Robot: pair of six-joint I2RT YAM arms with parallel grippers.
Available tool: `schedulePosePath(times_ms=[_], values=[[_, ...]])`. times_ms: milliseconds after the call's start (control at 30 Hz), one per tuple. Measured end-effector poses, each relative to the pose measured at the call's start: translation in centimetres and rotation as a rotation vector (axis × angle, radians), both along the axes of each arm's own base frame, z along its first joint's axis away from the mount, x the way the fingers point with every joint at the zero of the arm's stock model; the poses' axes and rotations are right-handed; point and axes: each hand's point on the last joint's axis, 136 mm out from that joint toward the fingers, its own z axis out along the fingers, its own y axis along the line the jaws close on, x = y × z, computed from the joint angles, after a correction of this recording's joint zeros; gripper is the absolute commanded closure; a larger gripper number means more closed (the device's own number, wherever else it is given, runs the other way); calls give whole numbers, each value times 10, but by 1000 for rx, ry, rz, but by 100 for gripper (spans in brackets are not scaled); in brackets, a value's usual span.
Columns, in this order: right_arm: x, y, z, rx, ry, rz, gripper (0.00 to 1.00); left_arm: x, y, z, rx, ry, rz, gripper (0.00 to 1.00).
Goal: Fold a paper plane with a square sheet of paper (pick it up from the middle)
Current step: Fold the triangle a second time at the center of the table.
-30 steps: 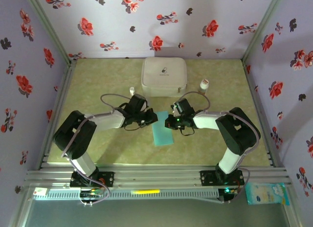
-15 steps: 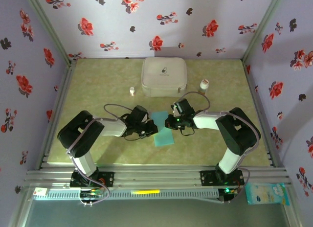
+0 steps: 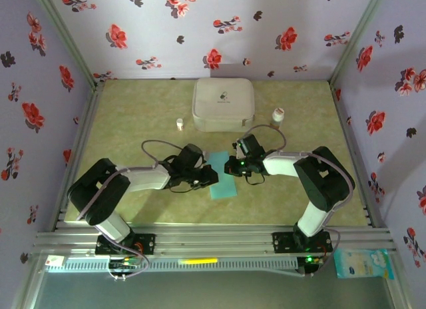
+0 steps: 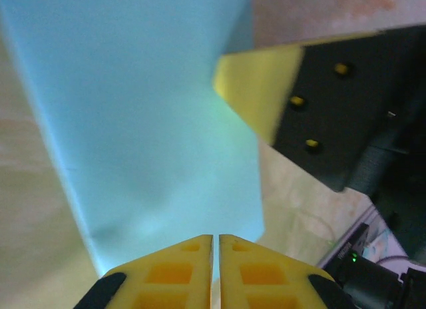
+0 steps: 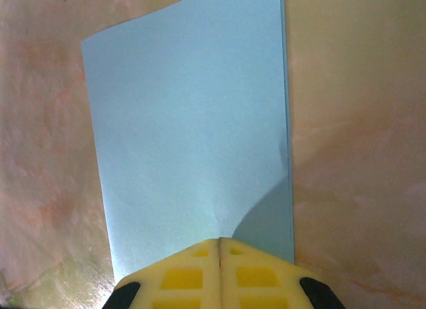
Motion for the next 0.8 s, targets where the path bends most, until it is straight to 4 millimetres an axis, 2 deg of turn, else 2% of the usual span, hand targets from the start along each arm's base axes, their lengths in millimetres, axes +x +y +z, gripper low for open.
schedulePosePath(times_ms=[100, 167, 400, 667, 800], values=[[0, 0, 0, 0, 0, 0, 100, -9, -9, 3, -6, -4, -33, 90], [0, 0, 0, 0, 0, -1, 100, -15, -11, -2, 2, 6, -47, 91], [0, 0, 0, 0, 2, 0, 100, -36, 2, -36, 64, 62, -59, 91], [-1, 0, 0, -1, 3, 0, 100, -41, 4, -34, 17, 38, -55, 88], [-1, 1, 1, 5, 9, -3, 100, -46, 7, -27, 12, 34, -58, 86]])
